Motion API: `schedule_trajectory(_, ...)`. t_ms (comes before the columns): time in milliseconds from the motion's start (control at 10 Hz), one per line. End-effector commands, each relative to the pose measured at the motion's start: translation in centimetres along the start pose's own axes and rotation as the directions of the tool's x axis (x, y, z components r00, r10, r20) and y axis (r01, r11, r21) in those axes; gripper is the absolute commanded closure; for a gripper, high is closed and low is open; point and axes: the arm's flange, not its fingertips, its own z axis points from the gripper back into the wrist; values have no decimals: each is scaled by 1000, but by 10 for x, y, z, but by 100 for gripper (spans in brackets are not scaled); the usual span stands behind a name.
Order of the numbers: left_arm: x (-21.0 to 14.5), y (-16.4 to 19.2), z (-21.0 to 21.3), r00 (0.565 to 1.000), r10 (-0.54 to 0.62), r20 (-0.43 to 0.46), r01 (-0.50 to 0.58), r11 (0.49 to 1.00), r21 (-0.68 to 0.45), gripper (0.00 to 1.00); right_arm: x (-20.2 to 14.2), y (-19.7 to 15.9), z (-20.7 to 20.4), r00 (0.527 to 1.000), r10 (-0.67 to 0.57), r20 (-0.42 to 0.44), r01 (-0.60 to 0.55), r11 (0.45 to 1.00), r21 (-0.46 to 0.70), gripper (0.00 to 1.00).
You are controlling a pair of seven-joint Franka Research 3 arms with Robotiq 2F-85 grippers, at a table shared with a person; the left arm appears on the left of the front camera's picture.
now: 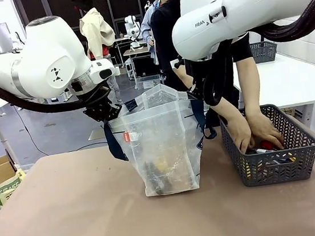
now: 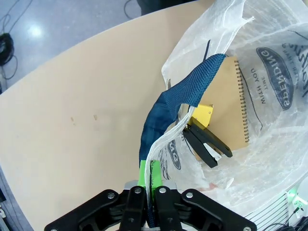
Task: Transfer purchased items from the store into the shopping bag.
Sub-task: Move the Reusable shopping bag to the right side of the table.
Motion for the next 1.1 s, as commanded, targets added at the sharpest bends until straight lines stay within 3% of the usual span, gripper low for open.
schedule_trajectory(0, 0, 0, 0, 1000, 4, 1, -4, 1000, 1, 100, 0, 0, -1, 1000, 0, 0, 0, 1000, 0, 100)
schedule_trajectory(800, 0, 0, 0, 1000, 4, 1, -4, 1000, 1, 100, 0, 0, 0, 1000, 0, 0, 0, 1000, 0, 100)
schedule_trajectory(1000, 0, 0, 0, 1000, 4, 1, -4, 1000, 1, 100, -3, -1, 3, 999, 28, 40, -29, 999, 29, 100)
